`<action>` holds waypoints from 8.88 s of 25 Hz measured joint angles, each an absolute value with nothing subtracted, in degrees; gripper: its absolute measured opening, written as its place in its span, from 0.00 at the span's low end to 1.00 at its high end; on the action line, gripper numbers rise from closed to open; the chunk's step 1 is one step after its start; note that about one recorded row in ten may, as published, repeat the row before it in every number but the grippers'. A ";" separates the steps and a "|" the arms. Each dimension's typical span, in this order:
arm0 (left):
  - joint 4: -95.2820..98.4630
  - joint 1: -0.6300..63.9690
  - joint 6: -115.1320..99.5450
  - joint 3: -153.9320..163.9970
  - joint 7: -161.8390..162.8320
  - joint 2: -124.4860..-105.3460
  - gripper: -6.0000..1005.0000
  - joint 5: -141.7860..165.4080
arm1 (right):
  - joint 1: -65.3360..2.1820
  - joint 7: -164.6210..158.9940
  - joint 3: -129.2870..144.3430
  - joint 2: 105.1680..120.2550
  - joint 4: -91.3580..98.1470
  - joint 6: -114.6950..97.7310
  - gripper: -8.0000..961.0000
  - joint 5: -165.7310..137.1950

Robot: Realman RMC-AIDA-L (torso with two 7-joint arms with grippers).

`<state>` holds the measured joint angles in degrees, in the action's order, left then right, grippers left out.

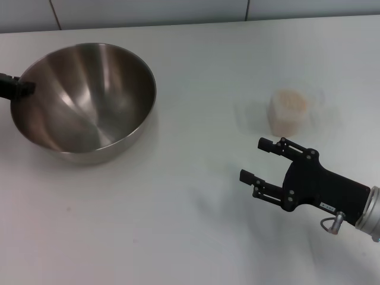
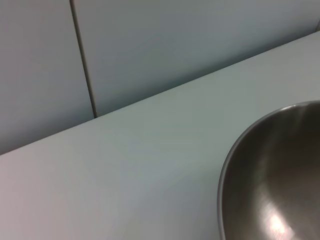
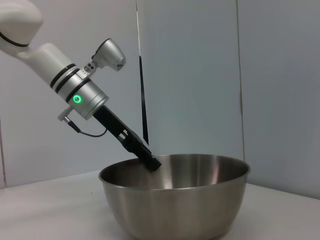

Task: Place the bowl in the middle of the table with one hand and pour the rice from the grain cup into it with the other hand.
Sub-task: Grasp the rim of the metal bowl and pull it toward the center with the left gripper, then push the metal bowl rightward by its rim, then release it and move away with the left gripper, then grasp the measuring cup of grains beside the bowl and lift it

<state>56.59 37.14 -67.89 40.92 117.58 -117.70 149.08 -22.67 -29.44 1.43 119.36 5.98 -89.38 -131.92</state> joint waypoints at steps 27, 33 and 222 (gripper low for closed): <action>57.38 42.14 -75.78 39.48 117.99 -117.05 0.07 148.13 | -22.40 -29.44 0.79 119.43 5.78 -89.29 0.78 -131.74; 57.60 44.63 -77.37 39.79 118.33 -117.77 0.05 147.83 | -21.95 -29.44 0.79 119.45 5.80 -89.32 0.78 -131.74; 13.62 10.28 -95.29 43.50 30.95 -117.59 0.84 90.22 | -8.60 -10.83 -37.02 119.89 -11.21 -74.37 0.75 -131.11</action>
<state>13.62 10.28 -95.29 43.50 30.95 -117.59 90.22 -8.60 -10.83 -37.02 119.89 -11.21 -74.37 -131.11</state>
